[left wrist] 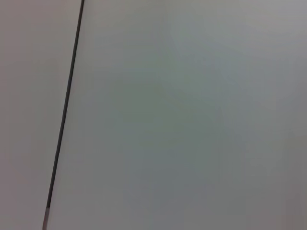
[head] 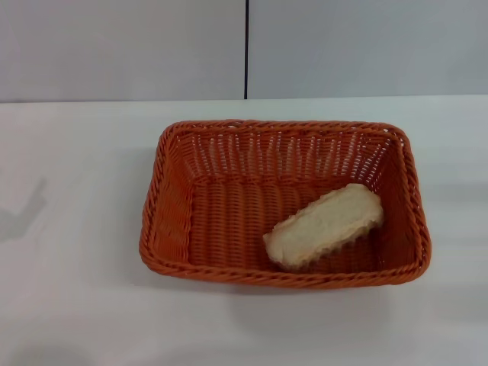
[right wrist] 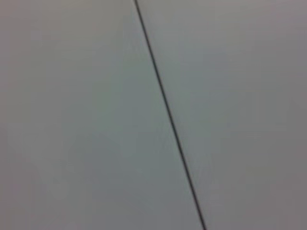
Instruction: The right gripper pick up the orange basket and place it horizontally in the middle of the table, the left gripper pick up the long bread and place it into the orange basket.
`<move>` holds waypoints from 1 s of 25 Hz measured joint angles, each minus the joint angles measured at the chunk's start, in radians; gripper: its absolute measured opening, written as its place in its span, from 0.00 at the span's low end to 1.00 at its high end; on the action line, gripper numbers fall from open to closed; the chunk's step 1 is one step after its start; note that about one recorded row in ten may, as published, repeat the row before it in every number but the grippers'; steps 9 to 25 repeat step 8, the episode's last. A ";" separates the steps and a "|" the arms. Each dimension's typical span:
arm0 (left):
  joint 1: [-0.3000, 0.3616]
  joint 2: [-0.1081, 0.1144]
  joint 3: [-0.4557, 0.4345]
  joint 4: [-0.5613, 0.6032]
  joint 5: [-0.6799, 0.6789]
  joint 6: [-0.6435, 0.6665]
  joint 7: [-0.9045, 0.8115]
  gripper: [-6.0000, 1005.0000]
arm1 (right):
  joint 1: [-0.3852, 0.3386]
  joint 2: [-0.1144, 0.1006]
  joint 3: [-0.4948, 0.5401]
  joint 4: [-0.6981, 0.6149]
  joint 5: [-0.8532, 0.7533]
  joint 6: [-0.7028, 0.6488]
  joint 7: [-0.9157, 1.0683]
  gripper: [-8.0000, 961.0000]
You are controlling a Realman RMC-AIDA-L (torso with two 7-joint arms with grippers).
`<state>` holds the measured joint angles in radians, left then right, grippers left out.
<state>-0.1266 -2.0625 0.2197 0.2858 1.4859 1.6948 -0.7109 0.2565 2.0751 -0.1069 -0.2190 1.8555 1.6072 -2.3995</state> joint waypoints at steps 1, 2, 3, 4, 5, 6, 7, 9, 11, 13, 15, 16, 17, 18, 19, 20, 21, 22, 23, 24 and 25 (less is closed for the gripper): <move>0.000 0.000 -0.002 -0.018 -0.002 -0.005 0.010 0.82 | 0.003 0.000 0.008 0.004 0.000 -0.004 -0.002 0.70; 0.000 0.000 -0.003 -0.028 -0.003 -0.008 0.017 0.82 | 0.009 0.000 0.014 0.005 0.001 -0.006 -0.003 0.70; 0.000 0.000 -0.003 -0.028 -0.003 -0.008 0.017 0.82 | 0.014 0.000 0.015 0.005 0.001 -0.009 -0.003 0.70; -0.001 0.000 -0.009 -0.049 -0.006 -0.017 0.037 0.82 | 0.019 0.000 0.015 0.006 0.000 -0.015 -0.005 0.70; -0.006 -0.001 -0.018 -0.081 -0.008 -0.030 0.088 0.82 | 0.023 0.000 0.013 0.007 -0.001 -0.023 -0.009 0.70; -0.007 -0.001 -0.020 -0.084 -0.008 -0.031 0.095 0.82 | 0.027 0.000 0.011 0.009 -0.003 -0.034 -0.017 0.70; -0.008 -0.001 -0.023 -0.092 -0.008 -0.034 0.108 0.82 | 0.030 0.000 0.009 0.013 -0.005 -0.045 -0.027 0.70; -0.010 -0.002 -0.032 -0.103 -0.008 -0.034 0.117 0.82 | 0.033 0.000 0.008 0.020 -0.006 -0.052 -0.039 0.70; -0.010 -0.002 -0.032 -0.103 -0.008 -0.034 0.117 0.82 | 0.033 0.000 0.008 0.020 -0.006 -0.052 -0.039 0.70; -0.010 -0.002 -0.032 -0.103 -0.008 -0.034 0.117 0.82 | 0.033 0.000 0.008 0.020 -0.006 -0.052 -0.039 0.70; -0.010 -0.002 -0.032 -0.103 -0.008 -0.034 0.117 0.82 | 0.033 0.000 0.008 0.020 -0.006 -0.052 -0.039 0.70; -0.010 -0.002 -0.032 -0.103 -0.008 -0.034 0.117 0.82 | 0.033 0.000 0.008 0.020 -0.006 -0.052 -0.039 0.70; -0.010 -0.002 -0.032 -0.103 -0.008 -0.034 0.117 0.82 | 0.033 0.000 0.008 0.020 -0.006 -0.052 -0.039 0.70; -0.010 -0.002 -0.032 -0.103 -0.008 -0.034 0.117 0.82 | 0.033 0.000 0.008 0.020 -0.006 -0.052 -0.039 0.70; -0.010 -0.002 -0.032 -0.103 -0.008 -0.034 0.117 0.82 | 0.033 0.000 0.008 0.020 -0.006 -0.052 -0.039 0.70; -0.010 -0.002 -0.032 -0.103 -0.008 -0.034 0.117 0.82 | 0.033 0.000 0.008 0.020 -0.006 -0.052 -0.039 0.70; -0.010 -0.002 -0.032 -0.103 -0.008 -0.034 0.117 0.82 | 0.033 0.000 0.008 0.020 -0.006 -0.052 -0.039 0.70; -0.010 -0.002 -0.032 -0.103 -0.008 -0.034 0.117 0.82 | 0.033 0.000 0.008 0.020 -0.006 -0.052 -0.039 0.70; -0.010 -0.002 -0.032 -0.103 -0.008 -0.034 0.117 0.82 | 0.033 0.000 0.008 0.020 -0.006 -0.052 -0.039 0.70; -0.010 -0.002 -0.032 -0.103 -0.008 -0.034 0.117 0.82 | 0.033 0.000 0.008 0.020 -0.006 -0.052 -0.039 0.70; -0.010 -0.002 -0.032 -0.103 -0.008 -0.034 0.117 0.82 | 0.033 0.000 0.008 0.020 -0.006 -0.052 -0.039 0.70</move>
